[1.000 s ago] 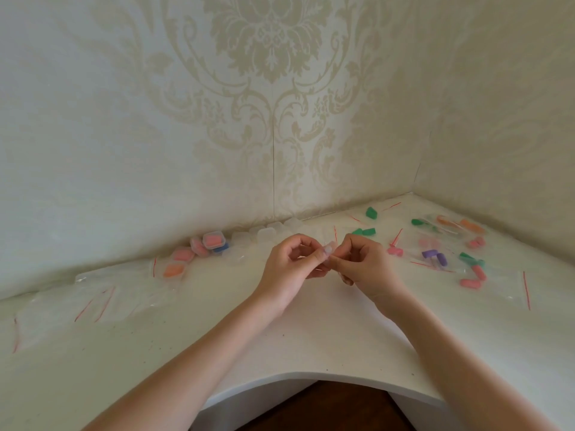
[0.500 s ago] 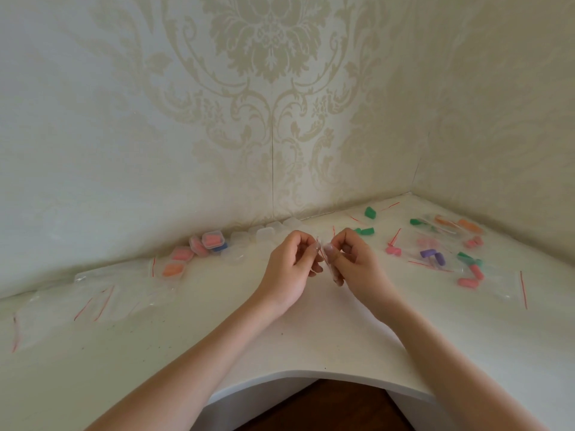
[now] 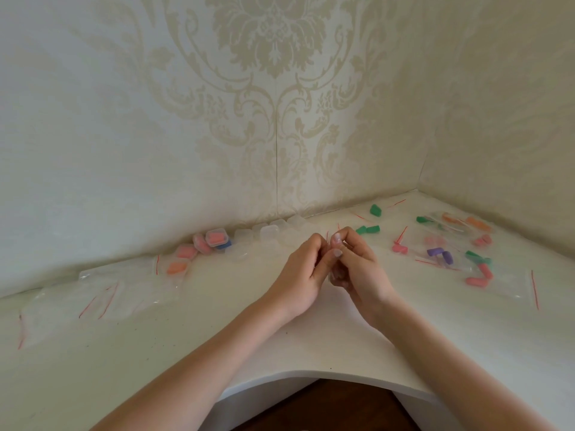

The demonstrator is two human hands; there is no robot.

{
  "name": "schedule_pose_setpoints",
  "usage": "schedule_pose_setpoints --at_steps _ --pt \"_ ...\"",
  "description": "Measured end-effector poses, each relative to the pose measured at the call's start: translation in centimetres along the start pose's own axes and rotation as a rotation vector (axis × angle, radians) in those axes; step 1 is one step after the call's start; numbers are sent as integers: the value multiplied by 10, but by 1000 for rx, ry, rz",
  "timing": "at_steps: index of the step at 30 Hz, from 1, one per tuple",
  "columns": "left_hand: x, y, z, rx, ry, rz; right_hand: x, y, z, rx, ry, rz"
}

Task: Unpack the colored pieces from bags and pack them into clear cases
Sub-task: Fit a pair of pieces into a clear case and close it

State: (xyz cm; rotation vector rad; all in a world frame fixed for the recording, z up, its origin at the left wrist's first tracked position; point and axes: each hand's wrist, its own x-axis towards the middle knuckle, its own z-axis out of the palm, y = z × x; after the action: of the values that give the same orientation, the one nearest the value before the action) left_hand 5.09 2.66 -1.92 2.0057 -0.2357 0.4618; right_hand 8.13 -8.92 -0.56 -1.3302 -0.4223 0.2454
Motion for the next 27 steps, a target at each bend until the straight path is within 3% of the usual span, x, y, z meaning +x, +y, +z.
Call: schedule_pose_setpoints --at_steps 4,8,10,14,18,27 --pt "-2 0 0 69 -3 74 0 2 -1 -13 36 13" --pt "-3 -4 1 49 20 19 0 11 4 -535 135 -231" --pt "-3 -2 2 -14 60 -28 -1 12 7 -623 152 -295" --pt "-1 3 2 -189 141 -129 -1 11 7 -595 206 -303" --pt "1 4 1 -318 87 -229 -4 7 12 -482 157 -262" --pt "-1 -1 4 -168 4 -101 1 6 3 171 15 51"
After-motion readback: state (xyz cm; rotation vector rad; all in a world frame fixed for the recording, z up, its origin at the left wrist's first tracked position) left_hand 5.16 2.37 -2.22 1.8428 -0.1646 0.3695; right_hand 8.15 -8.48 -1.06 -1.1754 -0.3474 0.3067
